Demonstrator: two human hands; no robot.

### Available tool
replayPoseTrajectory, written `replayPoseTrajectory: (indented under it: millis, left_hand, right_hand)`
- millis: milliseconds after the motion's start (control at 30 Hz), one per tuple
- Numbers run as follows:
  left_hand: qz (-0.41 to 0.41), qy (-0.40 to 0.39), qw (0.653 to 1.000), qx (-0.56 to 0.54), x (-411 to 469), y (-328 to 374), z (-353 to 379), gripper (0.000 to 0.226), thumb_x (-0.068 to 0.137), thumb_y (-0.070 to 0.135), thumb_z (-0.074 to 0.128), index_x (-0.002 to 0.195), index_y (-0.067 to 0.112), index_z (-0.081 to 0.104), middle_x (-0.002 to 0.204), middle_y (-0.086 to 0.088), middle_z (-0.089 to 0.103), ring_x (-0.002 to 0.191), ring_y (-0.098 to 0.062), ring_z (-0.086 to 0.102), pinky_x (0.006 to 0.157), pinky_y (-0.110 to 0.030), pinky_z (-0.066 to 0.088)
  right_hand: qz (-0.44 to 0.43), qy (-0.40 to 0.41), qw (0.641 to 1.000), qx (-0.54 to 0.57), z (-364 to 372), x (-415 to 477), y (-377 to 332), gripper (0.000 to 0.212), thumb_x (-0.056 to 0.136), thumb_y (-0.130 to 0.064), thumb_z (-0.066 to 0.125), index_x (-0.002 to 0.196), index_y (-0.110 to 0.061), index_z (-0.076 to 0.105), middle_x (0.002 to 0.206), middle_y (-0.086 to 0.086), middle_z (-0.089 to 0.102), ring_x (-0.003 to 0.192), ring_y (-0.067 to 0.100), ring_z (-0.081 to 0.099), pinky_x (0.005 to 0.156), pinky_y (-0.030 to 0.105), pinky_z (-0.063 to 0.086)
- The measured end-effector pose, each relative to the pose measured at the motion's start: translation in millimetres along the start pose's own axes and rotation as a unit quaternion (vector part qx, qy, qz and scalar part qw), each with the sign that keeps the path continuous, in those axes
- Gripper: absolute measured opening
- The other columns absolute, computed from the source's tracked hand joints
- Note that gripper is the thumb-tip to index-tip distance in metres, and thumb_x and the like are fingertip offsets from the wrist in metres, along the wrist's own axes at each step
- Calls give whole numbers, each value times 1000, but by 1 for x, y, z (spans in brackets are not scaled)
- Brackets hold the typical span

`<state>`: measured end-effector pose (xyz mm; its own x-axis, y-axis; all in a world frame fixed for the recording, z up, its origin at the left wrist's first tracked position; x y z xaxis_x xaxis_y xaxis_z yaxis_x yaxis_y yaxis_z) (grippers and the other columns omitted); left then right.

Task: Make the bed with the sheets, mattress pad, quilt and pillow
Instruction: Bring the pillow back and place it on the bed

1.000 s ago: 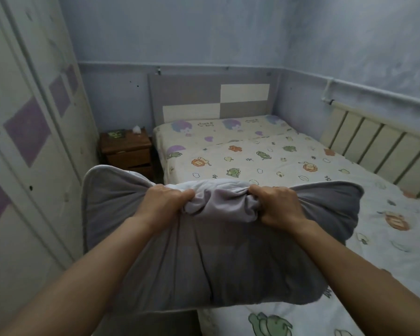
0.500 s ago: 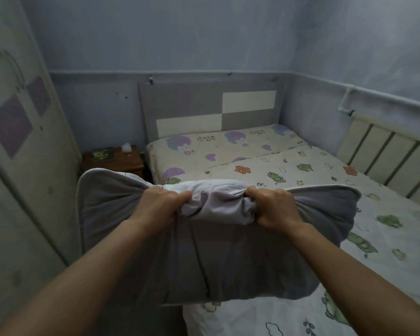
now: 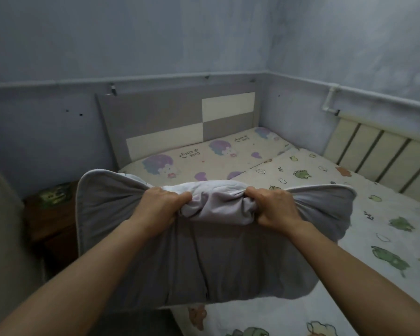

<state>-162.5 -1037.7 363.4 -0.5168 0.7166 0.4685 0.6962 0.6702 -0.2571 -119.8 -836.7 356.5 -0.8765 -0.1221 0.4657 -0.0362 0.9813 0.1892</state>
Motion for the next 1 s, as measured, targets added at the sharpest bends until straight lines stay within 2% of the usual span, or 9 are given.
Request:
replayPoseTrajectory:
  millis: [100,267,367,433,500,633,833,1000]
  left_hand:
    - [26,13,999,-24,29,-47,15,28,52,26,52,79,27,61,55,2,63,47,-24,59,43,-21,39]
    - [57,3,998,-35,74,-104,63,30,49,24,58,78,25,61,55,1,62,47,-24,59,41,-21,40]
    - [81,4,996,-43,99,-122,94,28,53,25,51,78,26,64,54,0,63,46,-23,60,40,-20,38]
    - [101,0,994,-49,128,-137,126,28,55,26,48,78,26,63,54,1,63,45,-24,59,40,-19,35]
    - [119,-9,992,-51,165,-151,159,28,51,24,55,79,26,60,54,0,62,46,-25,59,40,-20,34]
    - [146,-21,987,-69,234,-175,216,30,51,23,55,81,26,60,55,0,63,46,-28,58,41,-23,39]
    - [173,-1,981,-90,323,-203,280,33,59,24,38,80,26,64,52,-1,62,42,-28,55,41,-23,37]
    - [202,-39,974,-99,385,-205,341,25,53,21,61,77,25,58,53,-2,63,42,-28,56,43,-22,30]
  right_hand:
    - [23,-3,1000,-10,17,45,-7,49,42,-17,73,87,-27,56,66,-3,67,50,29,61,45,23,26]
    - [48,-7,998,-28,54,106,-7,45,45,-17,71,87,-27,58,65,-1,67,52,30,61,46,22,24]
    - [64,-28,997,-28,81,131,0,44,46,-16,70,86,-26,56,65,0,66,52,31,61,45,23,25]
    - [81,-35,995,-40,108,155,15,42,48,-17,69,86,-27,55,67,0,67,55,31,61,46,23,25]
    - [102,-42,993,-44,135,181,35,40,52,-17,67,89,-28,54,71,0,68,58,32,62,47,24,26]
    - [139,-60,988,-33,182,231,69,37,57,-16,64,92,-24,56,74,1,69,63,35,62,50,26,26]
    - [176,-55,982,-42,231,293,112,42,46,-13,71,84,-23,55,63,0,65,48,32,58,43,23,25]
    - [216,-93,970,-57,279,323,150,41,47,-10,72,83,-20,57,64,2,66,51,34,60,46,24,27]
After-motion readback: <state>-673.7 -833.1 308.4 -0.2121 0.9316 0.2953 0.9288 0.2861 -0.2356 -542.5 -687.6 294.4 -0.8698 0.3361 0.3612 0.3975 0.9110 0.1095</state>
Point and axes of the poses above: each hand's wrist, its own x-axis towards the middle knuckle, its own z-axis out of the palm, y = z × x, the point moved 9 cm from there along x, towards the middle knuckle
